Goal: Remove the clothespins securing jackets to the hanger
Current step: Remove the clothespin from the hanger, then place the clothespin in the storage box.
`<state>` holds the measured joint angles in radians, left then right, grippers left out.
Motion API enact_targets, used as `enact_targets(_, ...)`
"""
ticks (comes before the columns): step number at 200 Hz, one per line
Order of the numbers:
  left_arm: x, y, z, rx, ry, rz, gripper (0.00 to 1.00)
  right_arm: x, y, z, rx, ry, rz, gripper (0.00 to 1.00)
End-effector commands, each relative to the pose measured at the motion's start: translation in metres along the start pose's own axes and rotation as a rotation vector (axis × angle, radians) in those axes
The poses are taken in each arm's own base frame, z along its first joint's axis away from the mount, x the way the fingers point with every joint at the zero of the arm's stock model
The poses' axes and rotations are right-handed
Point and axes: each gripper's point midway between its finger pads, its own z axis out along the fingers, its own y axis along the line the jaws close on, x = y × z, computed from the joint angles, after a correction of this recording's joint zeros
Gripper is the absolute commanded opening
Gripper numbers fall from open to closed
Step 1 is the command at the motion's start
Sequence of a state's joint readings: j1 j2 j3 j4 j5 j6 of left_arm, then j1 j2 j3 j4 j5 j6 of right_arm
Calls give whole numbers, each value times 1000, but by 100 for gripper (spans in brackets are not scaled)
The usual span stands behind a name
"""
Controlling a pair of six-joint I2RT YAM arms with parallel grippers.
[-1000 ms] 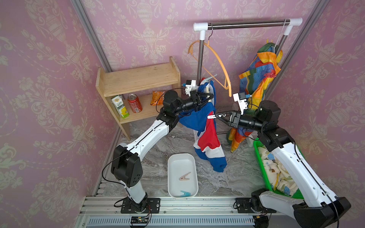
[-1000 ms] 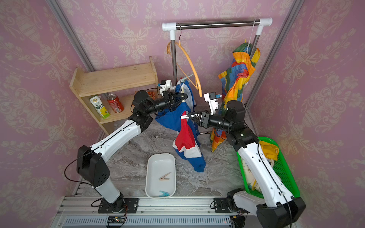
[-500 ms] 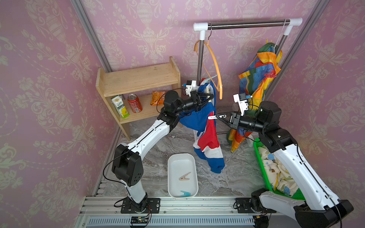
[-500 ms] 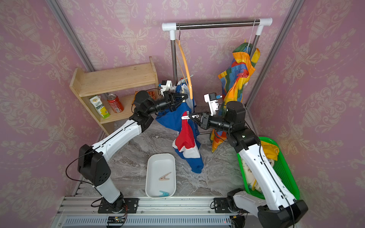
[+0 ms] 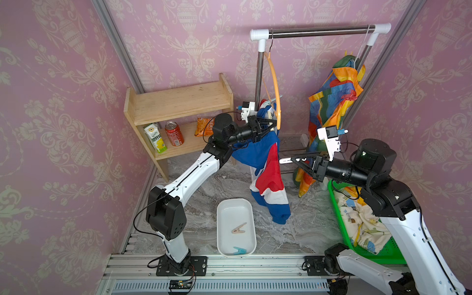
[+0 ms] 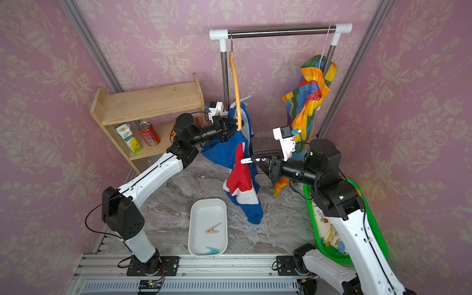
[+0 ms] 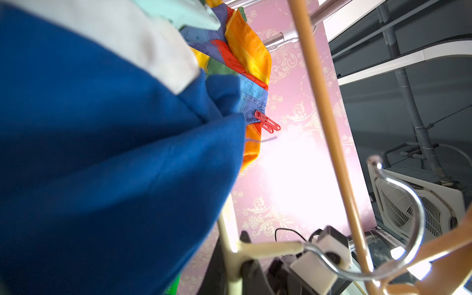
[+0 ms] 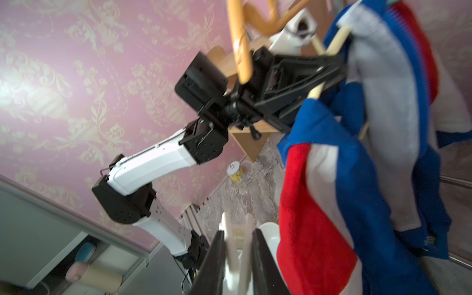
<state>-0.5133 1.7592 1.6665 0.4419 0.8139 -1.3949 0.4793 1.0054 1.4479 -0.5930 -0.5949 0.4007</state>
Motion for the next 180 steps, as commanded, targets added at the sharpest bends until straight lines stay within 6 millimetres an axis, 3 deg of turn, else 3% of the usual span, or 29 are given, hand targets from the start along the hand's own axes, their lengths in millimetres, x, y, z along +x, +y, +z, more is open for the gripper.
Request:
enact_targets(1,-11,-34,3,75,-4,153,0,51,8,29,14,199,-52,9)
enact_targets(21,-15,-31,7,75,-4,147,0,93,19,59,1,319,-89,9)
enact_targets(38,-16,-29,8,71,-9,144,0,137,17,76,40,434,-127,8)
enact_targets(63,-15,-30,7,70,-18,139,0,196,-6,99,122,559,-157,7)
enact_targets(73,-14,-33,6,70,-21,139,0,206,-8,112,107,547,-135,7)
enact_targets(77,-14,-34,6,72,-21,140,0,221,-16,116,112,570,-122,7)
enact_targets(107,-8,-43,2,69,-22,153,0,253,-21,146,76,646,-112,7)
enact_targets(145,-2,-53,-3,58,-20,188,0,296,-27,170,25,796,-113,8)
enact_targets(153,-1,-55,-4,58,-20,189,0,301,-29,172,27,812,-108,15)
enact_targets(164,0,-55,-5,56,-21,191,0,288,-23,178,23,782,-118,43)
enact_targets(180,1,-56,-6,53,-19,203,0,278,-24,178,48,754,-133,54)
